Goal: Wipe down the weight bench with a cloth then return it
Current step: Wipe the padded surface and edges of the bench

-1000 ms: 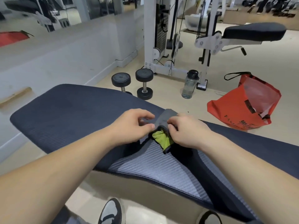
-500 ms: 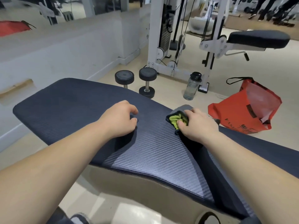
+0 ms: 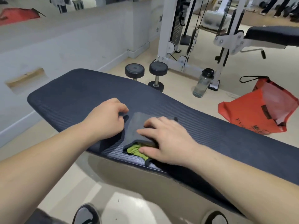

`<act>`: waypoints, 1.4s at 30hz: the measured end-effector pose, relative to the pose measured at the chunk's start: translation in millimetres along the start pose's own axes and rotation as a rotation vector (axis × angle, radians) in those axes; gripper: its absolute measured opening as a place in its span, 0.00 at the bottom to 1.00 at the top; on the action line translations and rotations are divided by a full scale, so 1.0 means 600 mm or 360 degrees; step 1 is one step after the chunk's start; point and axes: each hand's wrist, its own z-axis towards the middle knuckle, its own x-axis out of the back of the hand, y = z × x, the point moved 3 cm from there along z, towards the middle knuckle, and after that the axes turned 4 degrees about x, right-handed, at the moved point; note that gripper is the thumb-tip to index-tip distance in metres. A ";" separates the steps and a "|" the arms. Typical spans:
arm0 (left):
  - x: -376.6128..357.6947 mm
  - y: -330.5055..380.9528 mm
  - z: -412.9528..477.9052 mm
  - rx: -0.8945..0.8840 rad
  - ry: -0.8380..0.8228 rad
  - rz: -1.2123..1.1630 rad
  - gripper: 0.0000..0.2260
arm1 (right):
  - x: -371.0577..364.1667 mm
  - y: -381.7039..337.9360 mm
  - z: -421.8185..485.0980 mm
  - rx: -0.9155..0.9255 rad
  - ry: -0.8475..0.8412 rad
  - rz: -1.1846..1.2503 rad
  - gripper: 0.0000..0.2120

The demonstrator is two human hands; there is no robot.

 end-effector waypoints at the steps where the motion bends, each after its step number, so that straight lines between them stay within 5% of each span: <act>1: 0.002 0.001 0.001 -0.0004 -0.0001 -0.0010 0.15 | 0.003 0.022 0.000 -0.0081 0.0012 0.0030 0.29; 8: 0.009 -0.001 -0.007 -0.0007 -0.0061 -0.0012 0.14 | 0.010 0.153 -0.018 -0.0980 0.0146 -0.0066 0.24; 14: 0.027 -0.020 -0.037 0.0024 -0.0105 0.0101 0.15 | 0.000 -0.058 -0.008 -0.0262 0.0010 -0.0113 0.22; 17: 0.032 -0.026 -0.049 0.0066 -0.0122 0.0131 0.15 | 0.008 -0.071 -0.016 -0.0104 0.0002 -0.0074 0.22; 26: 0.009 -0.031 -0.089 -0.0078 -0.0127 0.0070 0.14 | 0.039 0.116 -0.117 -0.0958 -0.0186 -0.0291 0.21; 32: 0.006 -0.026 -0.091 -0.0221 -0.0031 0.0057 0.13 | 0.009 -0.035 -0.103 -0.0373 0.0030 -0.0388 0.16; 36: 0.001 -0.016 -0.072 -0.0199 -0.0037 -0.0004 0.13 | 0.002 -0.034 -0.055 -0.0157 0.0008 -0.0248 0.21; 42: 0.021 -0.043 -0.042 -0.0064 -0.0004 -0.0067 0.14 | 0.016 0.106 0.022 -0.0919 0.0111 -0.0209 0.22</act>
